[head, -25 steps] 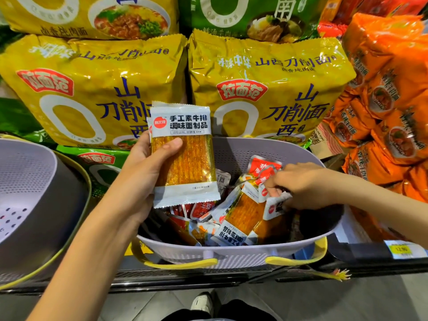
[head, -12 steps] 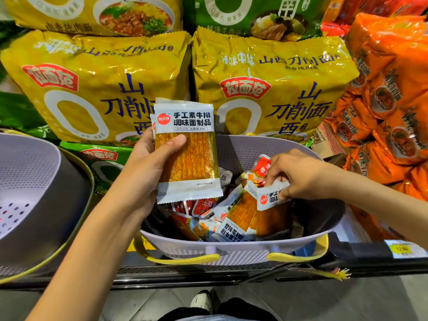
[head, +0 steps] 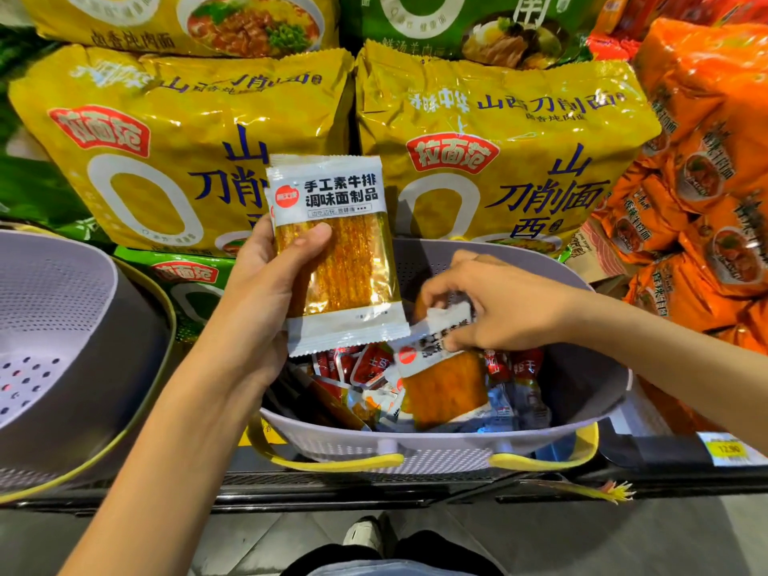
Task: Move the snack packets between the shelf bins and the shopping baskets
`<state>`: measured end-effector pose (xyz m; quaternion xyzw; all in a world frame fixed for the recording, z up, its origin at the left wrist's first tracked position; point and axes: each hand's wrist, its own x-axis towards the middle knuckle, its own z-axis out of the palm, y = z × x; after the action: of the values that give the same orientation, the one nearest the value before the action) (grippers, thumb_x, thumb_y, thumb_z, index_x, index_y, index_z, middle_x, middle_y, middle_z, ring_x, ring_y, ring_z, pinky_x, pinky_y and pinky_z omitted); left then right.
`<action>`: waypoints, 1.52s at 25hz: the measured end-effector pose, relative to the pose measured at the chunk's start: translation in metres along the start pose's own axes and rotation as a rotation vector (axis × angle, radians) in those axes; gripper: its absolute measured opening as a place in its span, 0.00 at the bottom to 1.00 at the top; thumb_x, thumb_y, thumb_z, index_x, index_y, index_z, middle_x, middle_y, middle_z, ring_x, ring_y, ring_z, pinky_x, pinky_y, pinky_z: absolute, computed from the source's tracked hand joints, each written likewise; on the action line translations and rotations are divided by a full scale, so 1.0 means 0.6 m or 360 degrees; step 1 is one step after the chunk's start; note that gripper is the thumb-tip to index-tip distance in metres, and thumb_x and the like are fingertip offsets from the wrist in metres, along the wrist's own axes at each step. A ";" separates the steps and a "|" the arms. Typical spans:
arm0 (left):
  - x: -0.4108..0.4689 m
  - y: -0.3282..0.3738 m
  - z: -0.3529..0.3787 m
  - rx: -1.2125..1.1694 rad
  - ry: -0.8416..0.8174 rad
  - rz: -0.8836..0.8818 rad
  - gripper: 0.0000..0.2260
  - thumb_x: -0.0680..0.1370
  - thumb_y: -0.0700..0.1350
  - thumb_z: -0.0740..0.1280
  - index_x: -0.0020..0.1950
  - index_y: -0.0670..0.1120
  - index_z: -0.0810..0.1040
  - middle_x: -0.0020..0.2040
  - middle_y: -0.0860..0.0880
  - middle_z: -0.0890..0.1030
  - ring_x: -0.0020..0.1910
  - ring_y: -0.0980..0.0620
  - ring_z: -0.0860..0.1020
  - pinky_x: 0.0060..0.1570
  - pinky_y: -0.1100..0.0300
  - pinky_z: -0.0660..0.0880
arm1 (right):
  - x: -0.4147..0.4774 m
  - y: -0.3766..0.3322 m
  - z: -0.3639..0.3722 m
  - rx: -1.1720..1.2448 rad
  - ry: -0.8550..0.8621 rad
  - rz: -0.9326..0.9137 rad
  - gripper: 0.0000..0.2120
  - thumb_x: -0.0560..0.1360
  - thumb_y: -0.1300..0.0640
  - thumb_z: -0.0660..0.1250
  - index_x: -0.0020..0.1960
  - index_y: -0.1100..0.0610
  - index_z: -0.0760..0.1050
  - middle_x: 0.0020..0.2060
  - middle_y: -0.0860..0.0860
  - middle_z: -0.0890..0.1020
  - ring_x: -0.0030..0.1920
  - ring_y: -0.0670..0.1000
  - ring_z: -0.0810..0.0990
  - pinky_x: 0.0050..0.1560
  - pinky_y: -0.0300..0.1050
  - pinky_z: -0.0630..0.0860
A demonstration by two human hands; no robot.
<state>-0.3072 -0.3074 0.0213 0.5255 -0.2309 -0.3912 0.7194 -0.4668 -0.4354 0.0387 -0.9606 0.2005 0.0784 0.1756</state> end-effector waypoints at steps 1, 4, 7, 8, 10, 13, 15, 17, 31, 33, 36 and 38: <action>0.000 0.001 0.000 -0.0012 0.0016 0.0019 0.20 0.66 0.46 0.66 0.58 0.48 0.74 0.40 0.54 0.85 0.38 0.58 0.83 0.33 0.65 0.78 | 0.014 -0.005 0.012 0.0035 -0.0022 -0.0018 0.18 0.70 0.56 0.73 0.58 0.47 0.76 0.40 0.38 0.67 0.42 0.40 0.63 0.43 0.38 0.60; -0.002 0.005 0.002 -0.0038 0.0038 0.0048 0.17 0.66 0.46 0.66 0.55 0.49 0.74 0.37 0.55 0.84 0.36 0.59 0.82 0.32 0.65 0.77 | 0.048 -0.006 0.052 0.0102 -0.0137 -0.0092 0.20 0.71 0.57 0.72 0.62 0.53 0.75 0.50 0.49 0.76 0.54 0.49 0.72 0.52 0.40 0.68; -0.003 0.006 0.001 -0.0041 0.0023 0.0041 0.17 0.66 0.45 0.66 0.55 0.49 0.74 0.37 0.55 0.84 0.36 0.58 0.82 0.32 0.64 0.78 | 0.049 0.001 0.052 0.0252 0.0004 -0.0115 0.20 0.69 0.56 0.75 0.59 0.55 0.76 0.53 0.53 0.81 0.54 0.52 0.78 0.52 0.46 0.74; -0.002 0.006 0.000 -0.0040 0.0014 0.0038 0.17 0.66 0.45 0.66 0.54 0.49 0.74 0.37 0.55 0.84 0.36 0.58 0.82 0.33 0.64 0.78 | 0.043 0.006 0.044 0.0254 0.0098 -0.0051 0.22 0.68 0.53 0.75 0.59 0.54 0.75 0.53 0.52 0.80 0.53 0.50 0.78 0.52 0.46 0.74; -0.002 0.006 -0.001 -0.0048 0.0003 0.0031 0.17 0.66 0.45 0.66 0.55 0.50 0.74 0.38 0.55 0.84 0.37 0.58 0.83 0.33 0.64 0.78 | 0.021 0.018 0.030 0.0200 0.0199 0.0161 0.24 0.65 0.43 0.75 0.57 0.51 0.73 0.50 0.48 0.78 0.47 0.46 0.75 0.46 0.43 0.71; -0.001 0.004 -0.003 -0.0048 -0.0008 0.0018 0.19 0.66 0.45 0.66 0.56 0.50 0.74 0.39 0.55 0.84 0.38 0.58 0.83 0.34 0.64 0.79 | -0.010 0.007 0.027 -0.0129 -0.0306 0.0545 0.26 0.64 0.29 0.66 0.49 0.48 0.66 0.39 0.45 0.72 0.41 0.47 0.71 0.41 0.43 0.68; 0.000 0.004 -0.003 -0.0040 -0.0012 0.0005 0.19 0.66 0.45 0.66 0.56 0.50 0.74 0.39 0.55 0.84 0.38 0.59 0.83 0.34 0.64 0.79 | -0.015 -0.006 0.048 -0.0350 -0.0605 0.0541 0.27 0.66 0.28 0.63 0.46 0.51 0.65 0.39 0.45 0.71 0.40 0.49 0.70 0.40 0.41 0.68; 0.000 0.005 -0.002 -0.0030 -0.0020 -0.0004 0.20 0.65 0.46 0.66 0.58 0.50 0.73 0.39 0.56 0.84 0.38 0.59 0.83 0.34 0.65 0.78 | -0.006 -0.009 0.067 -0.0348 -0.0596 0.0549 0.33 0.65 0.28 0.64 0.53 0.55 0.66 0.48 0.51 0.75 0.46 0.53 0.74 0.45 0.43 0.71; 0.003 0.001 0.000 -0.0111 -0.0063 0.0013 0.26 0.66 0.44 0.67 0.64 0.46 0.71 0.45 0.51 0.83 0.40 0.57 0.83 0.36 0.63 0.78 | 0.046 -0.070 0.114 -0.0197 -0.0580 0.0321 0.18 0.74 0.41 0.65 0.47 0.57 0.73 0.47 0.54 0.78 0.49 0.55 0.76 0.49 0.45 0.75; 0.004 0.001 -0.002 -0.0092 -0.0066 0.0015 0.24 0.68 0.43 0.67 0.64 0.46 0.71 0.46 0.51 0.83 0.39 0.57 0.83 0.36 0.63 0.78 | 0.050 -0.062 0.112 -0.0087 -0.0591 0.0458 0.21 0.74 0.42 0.65 0.56 0.58 0.73 0.55 0.55 0.77 0.55 0.55 0.76 0.56 0.44 0.73; 0.007 0.000 -0.002 -0.0064 -0.0058 0.0017 0.17 0.75 0.39 0.65 0.63 0.46 0.71 0.47 0.51 0.82 0.39 0.58 0.83 0.36 0.64 0.78 | 0.043 -0.039 0.088 0.0620 -0.0378 0.0749 0.29 0.68 0.47 0.73 0.64 0.57 0.69 0.57 0.54 0.77 0.55 0.54 0.78 0.57 0.48 0.77; 0.005 0.001 0.000 -0.0046 -0.0039 0.0043 0.15 0.77 0.39 0.64 0.63 0.46 0.71 0.47 0.51 0.82 0.39 0.58 0.82 0.36 0.64 0.78 | 0.025 -0.030 0.068 0.0888 -0.0268 0.0796 0.28 0.71 0.53 0.73 0.65 0.57 0.66 0.57 0.52 0.75 0.54 0.51 0.75 0.53 0.42 0.74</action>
<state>-0.3053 -0.3095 0.0218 0.5071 -0.2413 -0.3910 0.7292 -0.4489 -0.4104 0.0031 -0.7875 0.4272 0.1398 0.4217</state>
